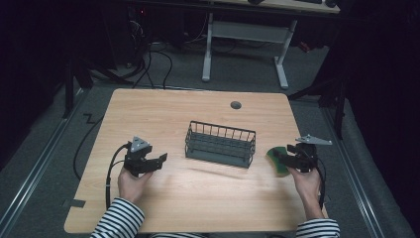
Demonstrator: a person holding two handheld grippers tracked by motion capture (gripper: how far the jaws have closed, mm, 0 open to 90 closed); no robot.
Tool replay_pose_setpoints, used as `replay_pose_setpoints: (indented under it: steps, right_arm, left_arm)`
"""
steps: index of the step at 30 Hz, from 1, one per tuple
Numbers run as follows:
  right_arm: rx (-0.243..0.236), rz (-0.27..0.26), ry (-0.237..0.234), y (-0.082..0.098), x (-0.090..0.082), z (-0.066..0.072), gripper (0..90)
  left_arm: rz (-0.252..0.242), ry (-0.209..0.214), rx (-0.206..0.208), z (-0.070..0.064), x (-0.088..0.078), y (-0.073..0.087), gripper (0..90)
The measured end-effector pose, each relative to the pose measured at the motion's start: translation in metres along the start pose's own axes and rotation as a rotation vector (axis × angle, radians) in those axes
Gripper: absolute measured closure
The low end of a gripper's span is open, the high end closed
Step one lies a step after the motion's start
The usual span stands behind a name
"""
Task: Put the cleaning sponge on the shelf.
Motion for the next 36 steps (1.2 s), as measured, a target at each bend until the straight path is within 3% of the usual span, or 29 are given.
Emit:
replay_pose_setpoints:
  steps: [4,10,16,20,27,29,36]
  right_arm:
    - [-0.017,0.067,0.033,0.005,0.007,-0.007,27.4]
    - [-0.031,0.148,0.048,0.012,0.021,-0.014,25.2]
    - [-0.037,0.217,0.071,0.021,0.032,-0.018,20.7]
    - [-0.042,0.232,0.067,0.022,0.038,-0.019,20.3]
    - [-0.055,0.303,0.036,0.027,0.053,-0.018,20.5]
    - [-0.09,0.306,0.062,0.028,0.053,-0.015,25.1]
    - [-0.098,0.319,0.053,0.026,0.051,-0.015,27.3]
  left_arm:
    - [0.023,-0.014,-0.05,0.018,0.003,0.016,26.2]
    - [0.031,-0.06,-0.024,0.026,0.006,0.026,25.5]
    - [0.05,-0.076,-0.02,0.026,0.015,0.033,25.3]
    - [0.051,-0.088,-0.017,0.027,0.017,0.031,25.0]
    - [0.081,-0.129,0.047,0.019,0.021,0.031,23.6]
    - [0.081,-0.123,0.043,0.02,0.021,0.031,23.8]
    - [0.078,-0.13,0.043,0.018,0.021,0.031,23.1]
Point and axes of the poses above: each handheld gripper's, and its own axes: x roughly forward along the jaws, y roughly out of its underside, z roughly to its left, the point moved 1 cm from there along x, roughly forward along the jaws, and after that the axes turned 5 degrees about -z, right-handed, at the moved point
